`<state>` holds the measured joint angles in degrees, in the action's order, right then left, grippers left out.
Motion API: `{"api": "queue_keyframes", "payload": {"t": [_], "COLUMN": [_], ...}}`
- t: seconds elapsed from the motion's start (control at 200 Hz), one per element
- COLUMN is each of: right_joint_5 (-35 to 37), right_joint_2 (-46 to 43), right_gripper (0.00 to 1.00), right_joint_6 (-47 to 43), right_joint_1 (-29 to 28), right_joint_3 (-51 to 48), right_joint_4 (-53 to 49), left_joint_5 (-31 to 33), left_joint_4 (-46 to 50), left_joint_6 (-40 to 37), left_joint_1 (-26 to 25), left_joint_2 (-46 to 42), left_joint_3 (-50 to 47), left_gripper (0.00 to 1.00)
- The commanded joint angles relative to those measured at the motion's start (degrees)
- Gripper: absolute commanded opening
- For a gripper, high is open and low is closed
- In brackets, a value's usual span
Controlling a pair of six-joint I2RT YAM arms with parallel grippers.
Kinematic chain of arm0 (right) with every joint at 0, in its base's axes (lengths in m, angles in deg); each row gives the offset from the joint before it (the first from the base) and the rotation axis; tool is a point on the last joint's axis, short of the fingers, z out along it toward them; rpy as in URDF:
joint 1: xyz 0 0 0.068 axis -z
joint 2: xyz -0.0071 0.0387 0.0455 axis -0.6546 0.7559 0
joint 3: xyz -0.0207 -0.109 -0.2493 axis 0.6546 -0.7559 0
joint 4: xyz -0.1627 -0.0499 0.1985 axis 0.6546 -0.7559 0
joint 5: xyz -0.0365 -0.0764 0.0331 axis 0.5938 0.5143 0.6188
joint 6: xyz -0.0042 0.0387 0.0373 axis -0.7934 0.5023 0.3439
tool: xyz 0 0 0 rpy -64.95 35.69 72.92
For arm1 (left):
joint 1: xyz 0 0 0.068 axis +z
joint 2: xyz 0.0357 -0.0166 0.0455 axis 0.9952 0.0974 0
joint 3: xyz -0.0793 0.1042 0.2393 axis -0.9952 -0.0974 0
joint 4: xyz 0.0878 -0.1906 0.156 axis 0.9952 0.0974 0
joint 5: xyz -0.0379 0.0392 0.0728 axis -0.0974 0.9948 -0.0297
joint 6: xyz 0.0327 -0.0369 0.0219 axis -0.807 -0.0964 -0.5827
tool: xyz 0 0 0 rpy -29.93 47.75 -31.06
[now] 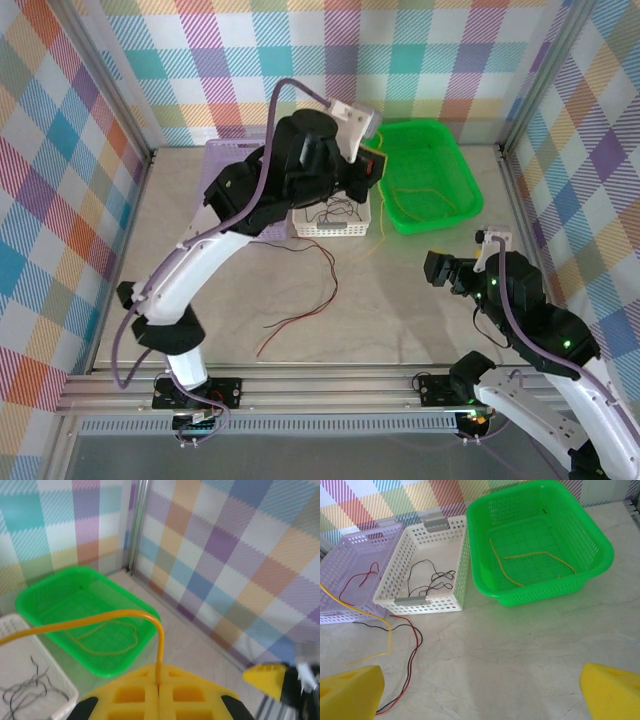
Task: Untangle the cables
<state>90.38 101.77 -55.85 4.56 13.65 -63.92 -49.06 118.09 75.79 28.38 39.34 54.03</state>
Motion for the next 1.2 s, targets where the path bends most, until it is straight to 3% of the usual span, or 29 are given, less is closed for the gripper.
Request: {"api": "queue_keyframes", "payload": {"t": [0.0,0.48,0.795,1.195], "right_joint_5": [-0.3,-1.7,-2.0,-3.2], "right_joint_2": [-2.8,-17.3,-17.0,-18.4], "right_gripper": [1.0,1.0,1.0,1.0], "right_joint_6": [0.9,0.2,0.9,0.7], "right_joint_1": [0.0,0.0,0.0,-0.1], "right_joint_3": [-2.0,-12.6,-13.0,-13.7], "right_joint_4": [2.8,3.7,2.8,3.8], "left_joint_5": [0.6,-1.9,-5.6,-5.4], "left_joint_4": [5.3,-14.5,-29.6,-50.4], "left_joint_6": [-1.1,1.1,2.0,4.6], "left_joint_1": [0.9,3.0,4.8,6.8], "left_joint_2": [5.3,11.8,17.2,28.4], "left_joint_3": [12.0,13.4,13.5,14.8], "left_gripper": [0.0,0.0,0.0,0.0]}}
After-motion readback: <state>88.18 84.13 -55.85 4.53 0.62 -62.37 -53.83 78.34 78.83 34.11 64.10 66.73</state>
